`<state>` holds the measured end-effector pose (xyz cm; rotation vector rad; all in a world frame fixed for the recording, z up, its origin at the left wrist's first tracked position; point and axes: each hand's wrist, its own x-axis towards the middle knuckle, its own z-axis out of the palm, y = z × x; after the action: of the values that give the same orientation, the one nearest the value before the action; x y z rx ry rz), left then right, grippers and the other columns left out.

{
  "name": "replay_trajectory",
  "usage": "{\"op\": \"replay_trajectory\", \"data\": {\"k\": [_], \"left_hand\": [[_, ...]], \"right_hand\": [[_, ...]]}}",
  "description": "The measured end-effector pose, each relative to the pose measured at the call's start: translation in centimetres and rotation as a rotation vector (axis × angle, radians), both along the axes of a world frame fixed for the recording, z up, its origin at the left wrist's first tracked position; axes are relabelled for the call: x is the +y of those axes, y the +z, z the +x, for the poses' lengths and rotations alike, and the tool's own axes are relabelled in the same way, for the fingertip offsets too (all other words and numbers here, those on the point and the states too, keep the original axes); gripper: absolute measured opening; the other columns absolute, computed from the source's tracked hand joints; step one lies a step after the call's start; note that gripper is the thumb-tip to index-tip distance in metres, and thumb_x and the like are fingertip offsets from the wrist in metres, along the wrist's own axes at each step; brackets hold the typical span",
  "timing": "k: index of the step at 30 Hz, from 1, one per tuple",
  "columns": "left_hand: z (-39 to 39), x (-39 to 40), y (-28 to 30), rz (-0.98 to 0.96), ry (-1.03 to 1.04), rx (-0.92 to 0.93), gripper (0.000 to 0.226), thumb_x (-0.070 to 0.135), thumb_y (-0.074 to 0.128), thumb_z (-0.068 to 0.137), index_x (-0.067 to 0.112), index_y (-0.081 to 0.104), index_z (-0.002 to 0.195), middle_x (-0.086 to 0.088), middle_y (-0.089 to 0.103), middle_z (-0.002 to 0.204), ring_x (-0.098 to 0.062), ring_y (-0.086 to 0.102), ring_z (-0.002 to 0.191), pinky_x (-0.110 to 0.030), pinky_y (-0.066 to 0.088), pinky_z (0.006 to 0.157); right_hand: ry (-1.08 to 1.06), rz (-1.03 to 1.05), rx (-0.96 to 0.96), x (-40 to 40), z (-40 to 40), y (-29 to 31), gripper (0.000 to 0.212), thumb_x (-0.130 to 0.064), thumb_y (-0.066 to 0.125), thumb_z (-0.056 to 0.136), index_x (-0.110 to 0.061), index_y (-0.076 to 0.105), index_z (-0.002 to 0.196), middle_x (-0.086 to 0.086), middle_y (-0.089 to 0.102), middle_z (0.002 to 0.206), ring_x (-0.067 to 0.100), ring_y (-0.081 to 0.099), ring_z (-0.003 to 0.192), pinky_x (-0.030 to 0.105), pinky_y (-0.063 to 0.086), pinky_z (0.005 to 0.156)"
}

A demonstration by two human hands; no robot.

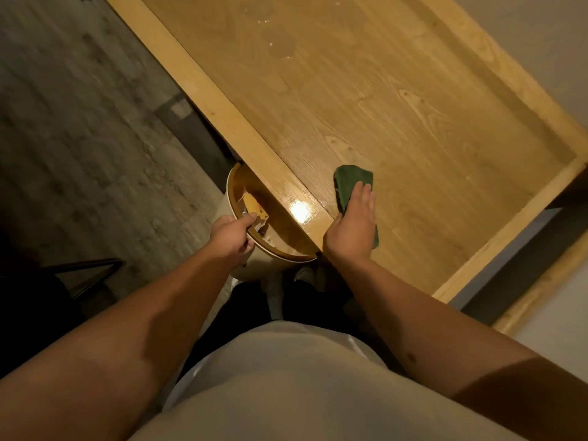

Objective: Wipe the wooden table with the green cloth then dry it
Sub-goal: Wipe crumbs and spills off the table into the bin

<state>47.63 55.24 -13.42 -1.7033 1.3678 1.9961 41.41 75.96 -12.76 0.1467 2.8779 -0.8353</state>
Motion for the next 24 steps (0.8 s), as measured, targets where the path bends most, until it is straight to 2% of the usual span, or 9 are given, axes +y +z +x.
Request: {"op": "replay_trajectory", "data": {"k": [5, 10, 13, 15, 18, 20, 21, 24], "left_hand": [[0.0, 0.1, 0.2, 0.009, 0.037, 0.033, 0.015, 0.015, 0.072, 0.089, 0.010, 0.058, 0.090, -0.007, 0.069, 0.067, -0.012, 0.066, 0.050, -0.021, 0.046, 0.044], [0.0, 0.1, 0.5, -0.005, 0.049, 0.041, 0.014, 0.014, 0.069, 0.091, 0.010, 0.057, 0.086, -0.008, 0.067, 0.071, -0.013, 0.063, 0.052, -0.020, 0.044, 0.044], [-0.1, 0.1, 0.7, -0.001, 0.055, 0.071, 0.020, 0.011, 0.066, 0.094, 0.011, 0.052, 0.080, -0.006, 0.061, 0.063, -0.010, 0.058, 0.045, -0.017, 0.040, 0.040], [0.0, 0.1, 0.8, -0.014, 0.047, 0.084, 0.021, 0.007, 0.062, 0.095, 0.011, 0.049, 0.079, -0.005, 0.055, 0.059, -0.008, 0.054, 0.040, -0.016, 0.037, 0.037], [0.3, -0.2, 0.8, -0.037, 0.045, 0.067, 0.014, 0.003, 0.058, 0.093, 0.011, 0.049, 0.086, -0.008, 0.050, 0.066, -0.009, 0.052, 0.044, -0.016, 0.038, 0.038], [0.7, -0.5, 0.7, -0.027, 0.042, 0.063, 0.010, 0.005, 0.059, 0.095, 0.009, 0.050, 0.090, -0.010, 0.053, 0.070, -0.012, 0.054, 0.051, -0.017, 0.040, 0.040], [0.8, -0.6, 0.7, -0.015, 0.038, 0.068, 0.011, 0.007, 0.060, 0.095, 0.009, 0.051, 0.091, -0.010, 0.054, 0.069, -0.013, 0.054, 0.051, -0.017, 0.040, 0.040], [1.0, -0.7, 0.7, 0.006, 0.032, 0.104, 0.016, 0.009, 0.061, 0.097, 0.009, 0.049, 0.085, -0.006, 0.051, 0.059, -0.009, 0.049, 0.039, -0.015, 0.035, 0.036]], "right_hand": [[0.154, 0.025, -0.027, -2.6, 0.9, -0.2, 0.083, 0.007, 0.055, 0.087, -0.015, 0.016, 0.157, 0.005, 0.017, 0.165, 0.022, 0.010, 0.152, 0.028, 0.001, 0.117], [0.351, -0.038, -0.065, -4.9, 1.5, 0.0, 0.078, 0.007, 0.052, 0.089, -0.021, 0.025, 0.156, 0.001, 0.024, 0.163, 0.018, 0.015, 0.151, 0.027, -0.001, 0.115], [0.535, -0.066, -0.075, -6.3, 1.7, 0.2, 0.072, 0.006, 0.052, 0.087, -0.017, 0.032, 0.152, 0.005, 0.033, 0.159, 0.022, 0.023, 0.148, 0.037, 0.013, 0.123], [0.673, -0.059, -0.077, -7.4, 1.9, 0.3, 0.066, 0.001, 0.053, 0.086, -0.013, 0.036, 0.148, 0.008, 0.039, 0.154, 0.027, 0.029, 0.144, 0.039, 0.022, 0.120], [0.836, 0.024, -0.102, -8.8, 2.2, 0.1, 0.060, -0.009, 0.057, 0.089, -0.010, 0.038, 0.146, 0.012, 0.047, 0.144, 0.029, 0.040, 0.135, 0.036, 0.027, 0.111], [0.743, -0.059, -0.257, -9.3, 2.4, 0.2, 0.053, -0.014, 0.057, 0.093, -0.016, 0.041, 0.144, 0.010, 0.054, 0.137, 0.027, 0.049, 0.127, 0.036, 0.035, 0.103], [0.644, -0.160, -0.326, -9.2, 2.6, 0.2, 0.046, -0.016, 0.055, 0.094, -0.020, 0.046, 0.139, 0.006, 0.060, 0.127, 0.026, 0.055, 0.118, 0.033, 0.039, 0.096], [0.384, -0.421, -0.412, -8.7, 2.5, 1.2, 0.042, -0.007, 0.051, 0.093, -0.020, 0.056, 0.132, -0.003, 0.064, 0.107, 0.019, 0.060, 0.101, 0.023, 0.039, 0.088]]}}
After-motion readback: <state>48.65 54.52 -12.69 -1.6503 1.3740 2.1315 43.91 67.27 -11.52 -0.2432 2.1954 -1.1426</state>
